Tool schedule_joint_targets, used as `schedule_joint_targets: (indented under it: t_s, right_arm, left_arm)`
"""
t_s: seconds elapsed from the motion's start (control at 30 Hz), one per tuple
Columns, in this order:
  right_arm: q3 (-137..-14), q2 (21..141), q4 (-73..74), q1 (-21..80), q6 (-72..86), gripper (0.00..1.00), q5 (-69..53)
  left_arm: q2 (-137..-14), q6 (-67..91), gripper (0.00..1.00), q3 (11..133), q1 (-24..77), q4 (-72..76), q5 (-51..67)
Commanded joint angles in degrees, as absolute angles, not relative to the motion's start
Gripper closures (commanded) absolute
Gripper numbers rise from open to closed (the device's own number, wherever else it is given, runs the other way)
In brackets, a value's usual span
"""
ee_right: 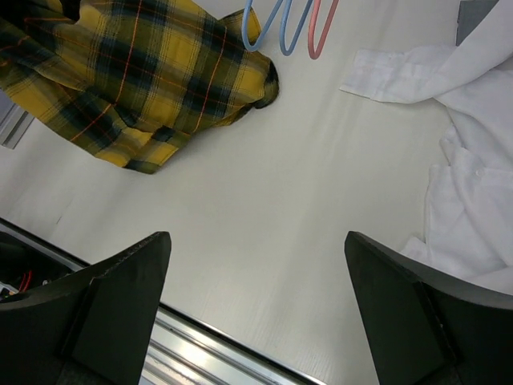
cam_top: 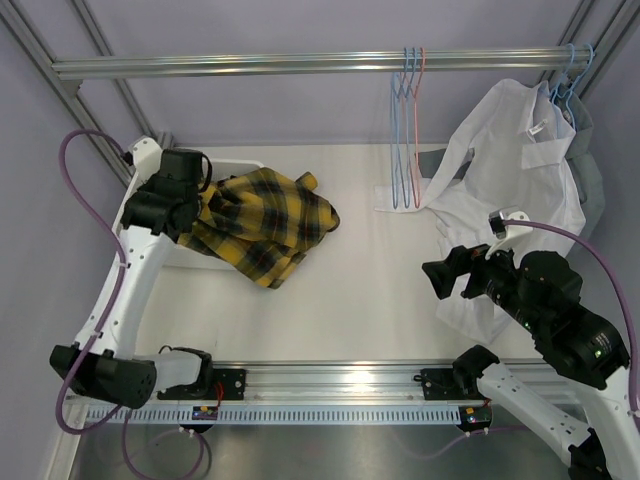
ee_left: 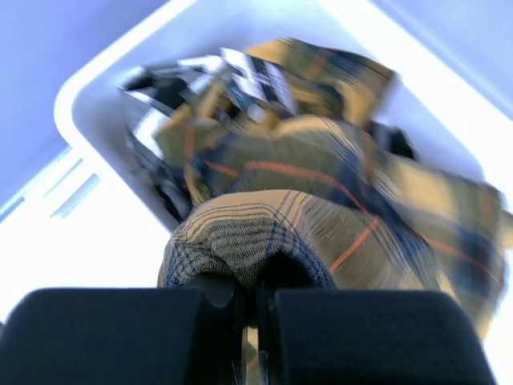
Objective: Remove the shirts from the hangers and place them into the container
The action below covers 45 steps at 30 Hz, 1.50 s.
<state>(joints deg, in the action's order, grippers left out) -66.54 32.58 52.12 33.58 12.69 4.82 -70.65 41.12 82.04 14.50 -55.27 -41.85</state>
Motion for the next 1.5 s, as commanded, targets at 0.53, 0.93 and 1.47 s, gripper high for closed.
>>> schedule_joint_targets:
  t_s: [0.53, 0.93, 1.47]
  right_arm:
    - [-67.7, 35.5, 49.9, 33.4, 15.7, 0.01, 4.4]
    - [-67.6, 35.3, 49.7, 33.5, 15.9, 0.01, 4.7]
    - [-67.0, 35.1, 48.0, 33.5, 12.3, 0.01, 0.9]
  left_arm:
    - [-104.6, 30.0, 0.83, 84.9, -8.3, -39.6, -21.4]
    - [-102.0, 29.4, 0.36, 83.8, -10.2, -42.7, -19.5]
    - [-69.3, 32.9, 0.01, 81.7, 1.6, -50.4, -20.5]
